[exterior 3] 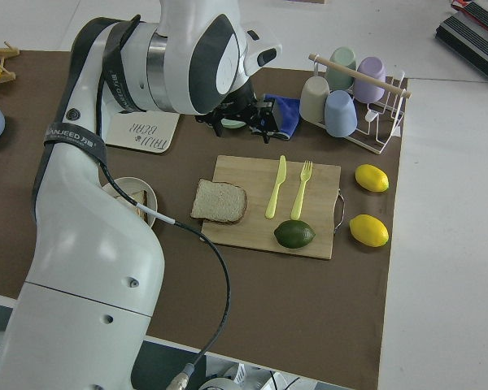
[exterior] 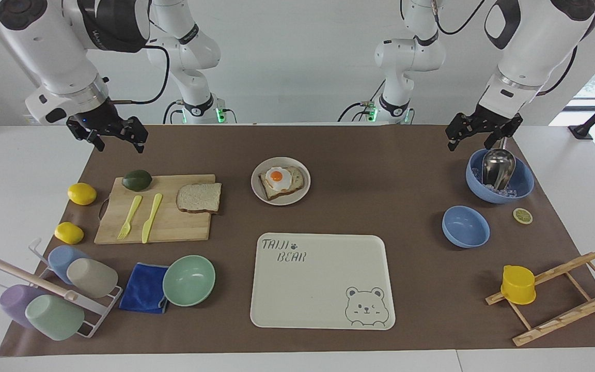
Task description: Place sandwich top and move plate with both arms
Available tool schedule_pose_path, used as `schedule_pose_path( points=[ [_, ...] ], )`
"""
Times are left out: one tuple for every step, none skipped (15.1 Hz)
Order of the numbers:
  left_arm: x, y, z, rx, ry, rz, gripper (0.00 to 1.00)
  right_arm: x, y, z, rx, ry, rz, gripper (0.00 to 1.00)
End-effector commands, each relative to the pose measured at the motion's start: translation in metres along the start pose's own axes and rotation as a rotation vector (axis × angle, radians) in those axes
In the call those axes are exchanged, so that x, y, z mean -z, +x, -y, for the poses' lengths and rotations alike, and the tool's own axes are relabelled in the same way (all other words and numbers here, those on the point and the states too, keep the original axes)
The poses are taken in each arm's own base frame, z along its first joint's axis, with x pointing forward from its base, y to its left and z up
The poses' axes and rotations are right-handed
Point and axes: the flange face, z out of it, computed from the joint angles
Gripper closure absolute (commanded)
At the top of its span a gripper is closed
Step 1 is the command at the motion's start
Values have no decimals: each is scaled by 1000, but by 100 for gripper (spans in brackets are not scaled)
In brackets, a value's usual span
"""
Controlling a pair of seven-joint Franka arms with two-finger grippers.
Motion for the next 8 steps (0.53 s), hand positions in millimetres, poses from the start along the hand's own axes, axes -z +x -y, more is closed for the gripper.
schedule_pose_path(
  points=[
    [6,-4,3,0,17,1,0,3,-4,-4,12,-6,9,0],
    [6,-4,3,0,17,1,0,0,-6,-3,19,-6,15,0],
    [6,-4,3,0,17,1,0,-4,-9,7,42,-18,14,0],
    [6,-4,3,0,17,1,0,-9,-10,30,85,-41,28,0],
    [6,-4,3,0,17,1,0,-15,-10,44,112,-105,42,0],
    [6,-4,3,0,17,1,0,-23,-7,61,140,-174,52,0],
    [6,-4,3,0,17,1,0,-33,-3,79,157,-221,62,0],
    [6,-4,3,0,19,1,0,-47,1,97,159,-248,76,0]
  ],
)
